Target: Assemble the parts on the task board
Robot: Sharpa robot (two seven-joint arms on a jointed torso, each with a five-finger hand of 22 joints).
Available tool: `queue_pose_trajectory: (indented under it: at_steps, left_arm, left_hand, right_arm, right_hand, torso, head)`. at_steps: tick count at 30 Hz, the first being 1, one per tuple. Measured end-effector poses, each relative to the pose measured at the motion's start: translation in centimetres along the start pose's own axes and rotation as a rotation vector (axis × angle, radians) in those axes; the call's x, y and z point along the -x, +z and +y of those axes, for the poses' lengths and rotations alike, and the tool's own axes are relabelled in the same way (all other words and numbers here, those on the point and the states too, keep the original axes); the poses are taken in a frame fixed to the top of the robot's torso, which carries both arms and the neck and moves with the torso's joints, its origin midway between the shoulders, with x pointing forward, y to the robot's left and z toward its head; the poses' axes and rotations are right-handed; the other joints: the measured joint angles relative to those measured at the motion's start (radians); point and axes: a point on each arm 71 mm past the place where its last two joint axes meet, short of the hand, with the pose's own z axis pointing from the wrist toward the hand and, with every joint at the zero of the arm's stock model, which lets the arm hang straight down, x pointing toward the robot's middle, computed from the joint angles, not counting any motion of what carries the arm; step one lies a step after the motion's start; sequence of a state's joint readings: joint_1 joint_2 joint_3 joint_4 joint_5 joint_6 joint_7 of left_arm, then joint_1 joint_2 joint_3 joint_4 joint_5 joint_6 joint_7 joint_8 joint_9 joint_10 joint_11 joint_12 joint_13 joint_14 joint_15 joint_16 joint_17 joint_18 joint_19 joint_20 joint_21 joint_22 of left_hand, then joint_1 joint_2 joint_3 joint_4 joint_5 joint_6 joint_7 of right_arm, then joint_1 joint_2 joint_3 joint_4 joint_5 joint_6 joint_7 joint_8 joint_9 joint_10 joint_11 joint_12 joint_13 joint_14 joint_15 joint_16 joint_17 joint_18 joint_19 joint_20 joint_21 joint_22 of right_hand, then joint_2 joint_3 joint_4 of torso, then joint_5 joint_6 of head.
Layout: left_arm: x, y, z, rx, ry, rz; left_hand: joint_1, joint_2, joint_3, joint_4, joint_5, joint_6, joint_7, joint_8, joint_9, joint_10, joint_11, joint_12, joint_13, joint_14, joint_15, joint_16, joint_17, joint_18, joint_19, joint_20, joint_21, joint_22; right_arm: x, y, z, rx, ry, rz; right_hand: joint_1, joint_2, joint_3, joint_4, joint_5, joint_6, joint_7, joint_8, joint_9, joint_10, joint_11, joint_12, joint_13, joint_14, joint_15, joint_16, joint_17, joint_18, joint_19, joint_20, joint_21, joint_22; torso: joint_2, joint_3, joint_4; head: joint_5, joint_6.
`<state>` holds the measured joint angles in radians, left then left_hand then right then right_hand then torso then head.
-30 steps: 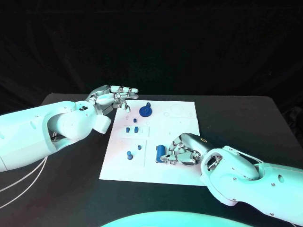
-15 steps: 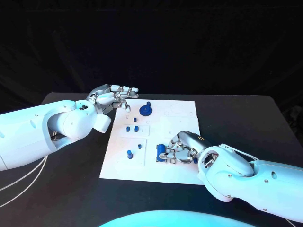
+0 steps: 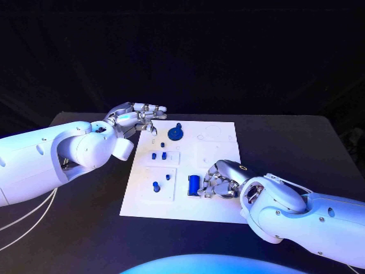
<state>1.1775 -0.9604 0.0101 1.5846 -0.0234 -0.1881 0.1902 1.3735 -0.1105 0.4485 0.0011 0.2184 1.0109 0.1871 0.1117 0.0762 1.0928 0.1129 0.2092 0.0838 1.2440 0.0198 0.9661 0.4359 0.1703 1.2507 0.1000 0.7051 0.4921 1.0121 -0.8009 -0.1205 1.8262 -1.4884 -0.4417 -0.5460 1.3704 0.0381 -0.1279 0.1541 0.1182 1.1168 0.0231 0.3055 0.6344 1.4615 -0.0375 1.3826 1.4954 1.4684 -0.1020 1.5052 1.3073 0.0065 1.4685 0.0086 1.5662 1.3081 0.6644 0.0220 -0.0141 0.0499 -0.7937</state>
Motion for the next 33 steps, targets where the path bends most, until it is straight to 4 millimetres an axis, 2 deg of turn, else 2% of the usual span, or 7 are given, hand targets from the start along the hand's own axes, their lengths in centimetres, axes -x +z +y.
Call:
queue_pose_trajectory:
  at_steps: [8, 13, 14, 17, 21, 25, 33]
  left_arm:
    - [0.0, 0.0, 0.0, 0.000, 0.000, 0.000]
    - [0.0, 0.0, 0.0, 0.001, 0.000, 0.000]
    - [0.0, 0.0, 0.0, 0.001, 0.000, 0.000]
    - [0.1, 0.0, 0.0, 0.000, 0.000, -0.001]
    - [0.0, 0.0, 0.1, -0.002, 0.000, 0.000]
    - [0.0, 0.0, 0.1, -0.004, 0.000, 0.001]
    - [-0.1, 0.0, 0.1, -0.004, 0.000, 0.002]
  left_hand:
    - [0.000, 0.000, 0.000, 0.000, 0.000, 0.000, 0.000, 0.000, 0.000, 0.000, 0.000, 0.000, 0.000, 0.000, 0.000, 0.000, 0.000, 0.000, 0.000, 0.000, 0.000, 0.000]
    - [0.000, 0.000, 0.000, 0.000, 0.000, 0.000, 0.000, 0.000, 0.000, 0.000, 0.000, 0.000, 0.000, 0.000, 0.000, 0.000, -0.001, 0.000, 0.000, 0.000, 0.000, 0.002]
    - [-0.001, -0.001, 0.000, 0.000, 0.000, -0.002, 0.002, 0.000, 0.000, 0.000, 0.000, 0.000, -0.001, 0.000, 0.000, 0.000, -0.001, 0.000, 0.000, 0.000, 0.002, 0.003]
    - [-0.005, -0.005, 0.000, 0.000, 0.000, -0.004, 0.003, 0.000, 0.000, 0.000, 0.000, 0.000, -0.001, -0.003, 0.003, 0.000, -0.001, 0.000, -0.004, -0.004, 0.007, 0.004]
    - [-0.006, -0.006, 0.000, 0.000, 0.000, -0.004, 0.003, 0.000, 0.000, 0.000, 0.000, 0.000, -0.001, -0.003, 0.003, 0.000, -0.001, 0.000, -0.006, -0.001, 0.007, 0.005]
    - [-0.006, -0.006, 0.000, 0.000, 0.000, -0.004, 0.003, 0.000, 0.000, 0.000, 0.000, 0.000, -0.001, -0.003, 0.003, 0.000, -0.002, 0.000, -0.007, 0.000, 0.007, 0.006]
    - [-0.006, -0.006, 0.000, 0.000, 0.000, -0.004, 0.003, 0.000, 0.000, 0.000, 0.000, 0.004, -0.001, -0.003, 0.003, 0.004, -0.002, 0.000, -0.007, 0.000, 0.007, 0.007]
  right_arm:
    - [0.5, -0.7, -0.5, 0.003, 0.013, -0.025]
    - [1.5, -1.7, -1.5, 0.003, 0.040, -0.055]
    - [1.7, -1.9, -1.7, 0.003, 0.046, -0.061]
    - [2.8, -2.7, -2.7, -0.002, 0.061, -0.082]
    - [4.2, -3.6, -4.5, -0.030, 0.057, -0.109]
    - [5.1, -4.4, -6.3, -0.062, 0.037, -0.129]
    - [4.5, -5.1, -7.1, -0.077, -0.003, -0.125]
  right_hand:
    - [-0.001, 0.000, -0.007, 0.007, 0.016, -0.002, 0.002, 0.000, 0.001, 0.000, 0.000, -0.009, 0.001, 0.000, 0.000, 0.000, 0.000, 0.000, 0.000, 0.000, 0.000, 0.000]
    - [-0.002, 0.001, -0.001, 0.013, 0.045, -0.052, 0.022, -0.042, -0.019, 0.000, 0.000, -0.017, 0.002, 0.000, 0.001, -0.007, 0.000, 0.000, 0.000, 0.000, 0.000, 0.000]
    - [-0.002, 0.001, 0.000, 0.015, 0.049, -0.071, 0.034, -0.064, -0.031, 0.000, 0.008, -0.018, 0.002, -0.002, 0.010, -0.008, 0.000, 0.000, 0.000, 0.000, 0.000, 0.000]
    - [-0.002, 0.001, 0.008, 0.014, 0.055, -0.086, 0.049, -0.097, -0.054, -0.013, 0.024, -0.032, 0.002, -0.002, 0.020, -0.015, 0.000, 0.000, -0.003, 0.013, 0.000, 0.000]
    - [-0.002, 0.001, 0.018, 0.013, 0.056, -0.084, 0.053, -0.126, -0.084, -0.015, 0.032, -0.052, 0.002, -0.002, 0.027, -0.015, 0.000, 0.000, -0.002, 0.017, 0.000, 0.000]
    - [-0.002, 0.001, 0.024, 0.013, 0.059, -0.065, 0.051, -0.140, -0.103, -0.016, 0.034, -0.060, 0.002, -0.002, 0.027, -0.015, 0.000, 0.000, 0.000, 0.019, 0.000, 0.000]
    - [-0.002, 0.002, 0.031, 0.022, 0.074, -0.018, 0.043, -0.146, -0.130, -0.016, 0.034, -0.069, 0.002, -0.002, 0.027, -0.015, 0.001, 0.000, 0.000, 0.019, 0.000, 0.000]
  torso:
    - [0.000, 0.0000, 0.0006]
    - [-0.001, 0.0000, 0.0006]
    - [-0.001, 0.0000, 0.0001]
    - [-0.001, -0.0005, -0.0006]
    - [-0.002, -0.0012, -0.0028]
    - [-0.003, -0.0018, -0.0058]
    - [-0.005, -0.0011, -0.0088]
  head:
    - [-0.001, 0.004]
    - [-0.002, 0.007]
    - [-0.003, 0.008]
    - [-0.008, 0.011]
    - [-0.019, 0.014]
    - [-0.031, 0.016]
    - [-0.039, 0.016]
